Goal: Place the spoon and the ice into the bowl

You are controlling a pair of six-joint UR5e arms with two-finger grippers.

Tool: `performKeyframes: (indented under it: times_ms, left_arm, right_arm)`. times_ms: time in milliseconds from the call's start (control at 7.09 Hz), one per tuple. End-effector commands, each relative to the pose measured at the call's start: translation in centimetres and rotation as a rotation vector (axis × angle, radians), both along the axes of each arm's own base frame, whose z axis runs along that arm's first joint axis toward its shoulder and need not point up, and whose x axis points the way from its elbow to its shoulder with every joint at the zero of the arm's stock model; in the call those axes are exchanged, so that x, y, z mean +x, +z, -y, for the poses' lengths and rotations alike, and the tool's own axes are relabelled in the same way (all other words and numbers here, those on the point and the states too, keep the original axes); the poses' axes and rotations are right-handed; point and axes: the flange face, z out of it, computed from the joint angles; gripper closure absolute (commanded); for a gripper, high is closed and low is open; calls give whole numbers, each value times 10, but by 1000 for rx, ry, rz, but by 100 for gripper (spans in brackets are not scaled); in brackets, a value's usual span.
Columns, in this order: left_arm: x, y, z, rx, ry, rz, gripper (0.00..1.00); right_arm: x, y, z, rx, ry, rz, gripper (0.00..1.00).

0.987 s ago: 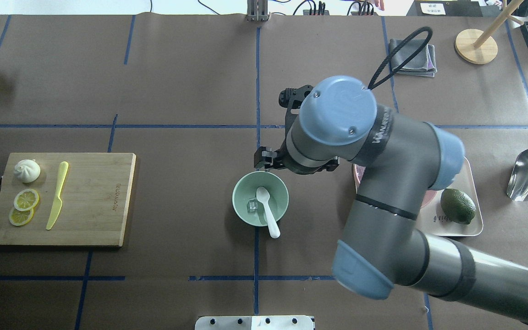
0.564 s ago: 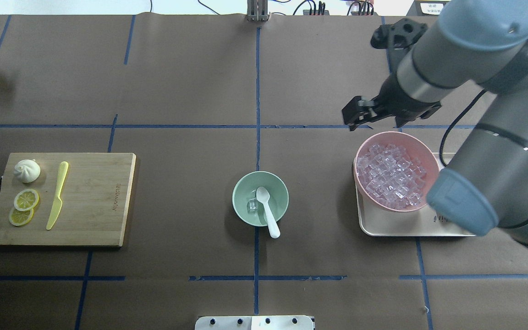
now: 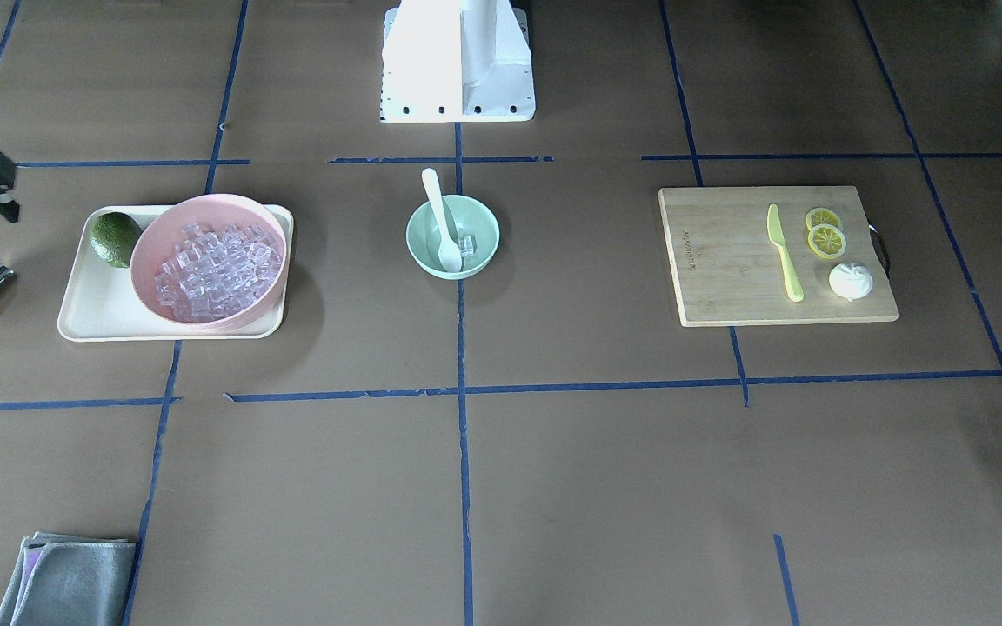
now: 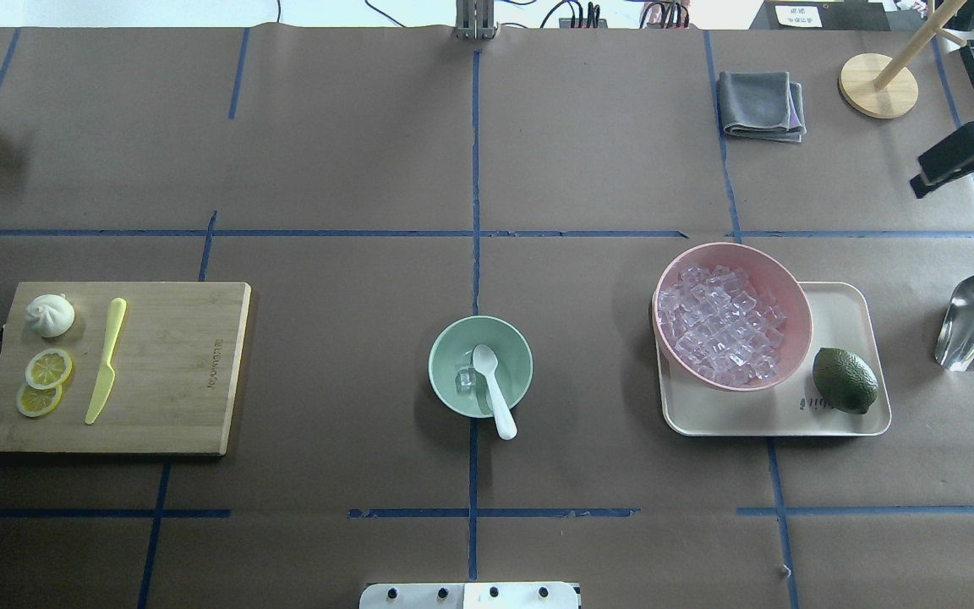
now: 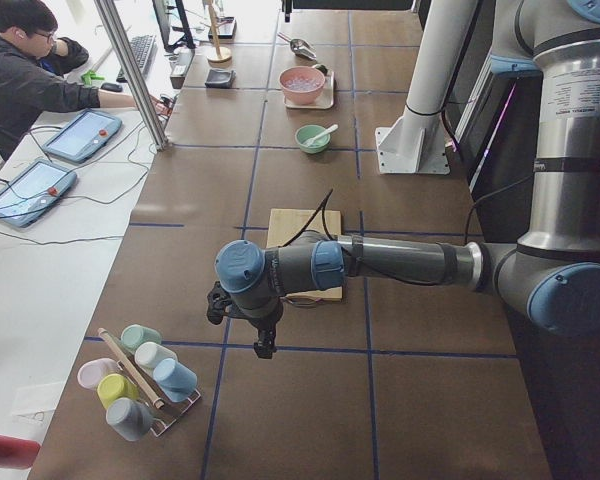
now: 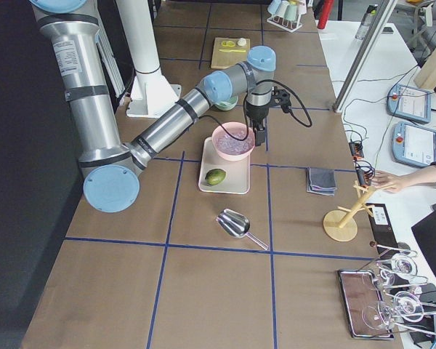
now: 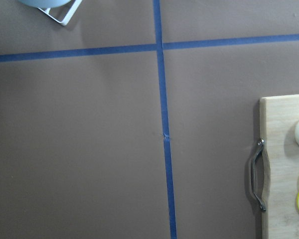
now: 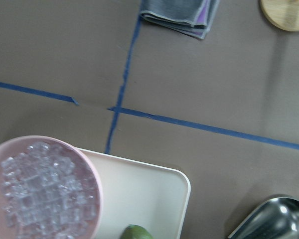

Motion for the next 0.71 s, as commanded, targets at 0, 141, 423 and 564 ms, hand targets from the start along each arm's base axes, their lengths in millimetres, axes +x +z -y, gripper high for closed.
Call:
performKeyframes:
  times_ms: [0,141,423,564]
  left_arm:
    - [-1,1,2,-1,-1,2,0]
    - [-1,0,2,1,-1,2,0]
    - [-1,-2,3,5,-1,2,0]
    - [-1,-1,2,4,-1,2,0]
  right_arm:
    - [70,81,-8,-45,-4,-15,1]
    - [95,105,-6,-50,9,-12,1]
    - [161,221,-19,-35,23,98,1]
    - [173,262,-27,-49,41,106,1]
